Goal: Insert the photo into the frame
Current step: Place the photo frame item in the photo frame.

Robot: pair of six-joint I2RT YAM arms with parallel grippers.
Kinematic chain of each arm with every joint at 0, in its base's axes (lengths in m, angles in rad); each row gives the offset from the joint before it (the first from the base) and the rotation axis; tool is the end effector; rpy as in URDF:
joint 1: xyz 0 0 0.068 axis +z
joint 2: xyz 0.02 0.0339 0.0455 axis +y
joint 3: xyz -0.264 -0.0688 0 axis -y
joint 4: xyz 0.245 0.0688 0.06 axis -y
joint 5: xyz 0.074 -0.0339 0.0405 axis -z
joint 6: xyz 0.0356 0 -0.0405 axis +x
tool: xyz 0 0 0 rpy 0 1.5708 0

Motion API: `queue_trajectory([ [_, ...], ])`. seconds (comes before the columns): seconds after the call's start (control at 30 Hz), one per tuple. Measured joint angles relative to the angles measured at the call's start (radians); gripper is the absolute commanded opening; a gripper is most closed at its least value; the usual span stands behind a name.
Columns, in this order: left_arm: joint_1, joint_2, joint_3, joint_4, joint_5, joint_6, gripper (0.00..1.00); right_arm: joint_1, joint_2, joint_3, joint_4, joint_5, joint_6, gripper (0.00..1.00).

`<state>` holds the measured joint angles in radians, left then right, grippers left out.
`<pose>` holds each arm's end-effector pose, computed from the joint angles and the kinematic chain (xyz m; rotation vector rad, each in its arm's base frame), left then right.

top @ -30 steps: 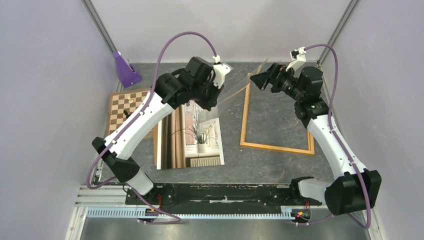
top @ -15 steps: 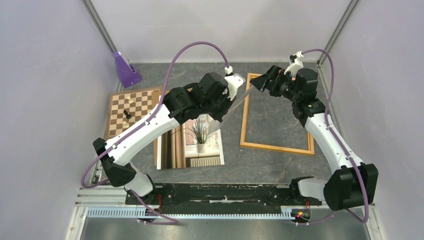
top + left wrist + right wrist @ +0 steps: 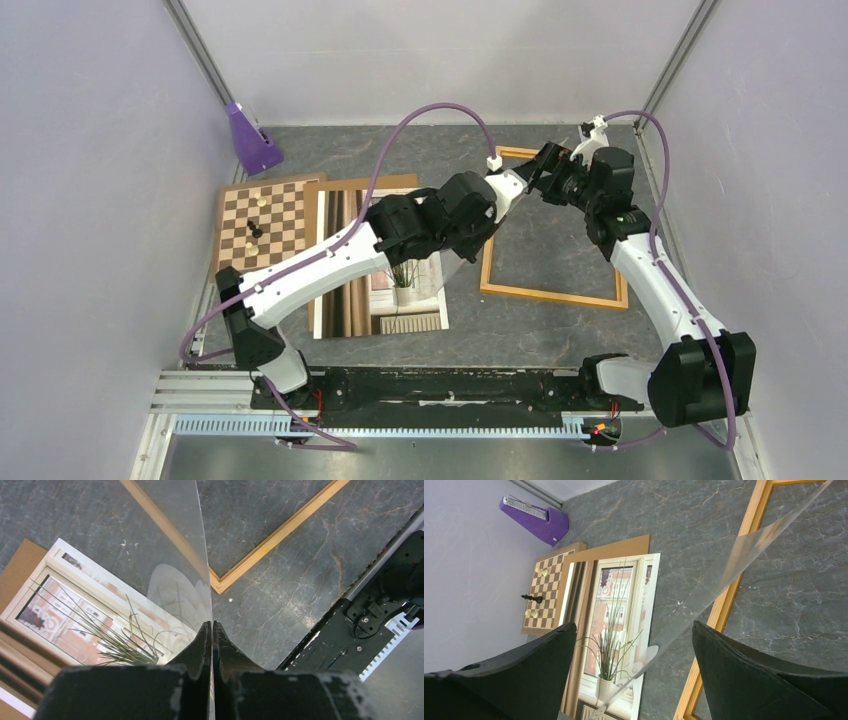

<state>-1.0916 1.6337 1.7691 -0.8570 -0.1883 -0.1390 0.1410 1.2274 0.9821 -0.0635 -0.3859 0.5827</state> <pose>0.1687 -0.3102 0.3975 0.9722 2.0997 -0.4250 0.2806 0.0534 0.3283 0.1538 1.9411 0.8508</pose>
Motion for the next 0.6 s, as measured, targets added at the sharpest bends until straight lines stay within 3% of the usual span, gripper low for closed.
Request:
queue_trajectory([
  [0.17, -0.025, 0.019, -0.004, 0.013, -0.023, -0.019, 0.02, -0.013, -0.003, -0.018, -0.004, 0.001, -0.003, 0.87],
  [0.37, -0.026, 0.03, -0.007, 0.031, -0.032, -0.022, 0.03, -0.033, -0.009, -0.067, -0.006, 0.007, -0.02, 0.75],
  [0.6, -0.048, 0.071, -0.008, 0.068, -0.043, -0.023, 0.16, -0.071, -0.011, -0.103, -0.014, 0.017, -0.04, 0.65],
])
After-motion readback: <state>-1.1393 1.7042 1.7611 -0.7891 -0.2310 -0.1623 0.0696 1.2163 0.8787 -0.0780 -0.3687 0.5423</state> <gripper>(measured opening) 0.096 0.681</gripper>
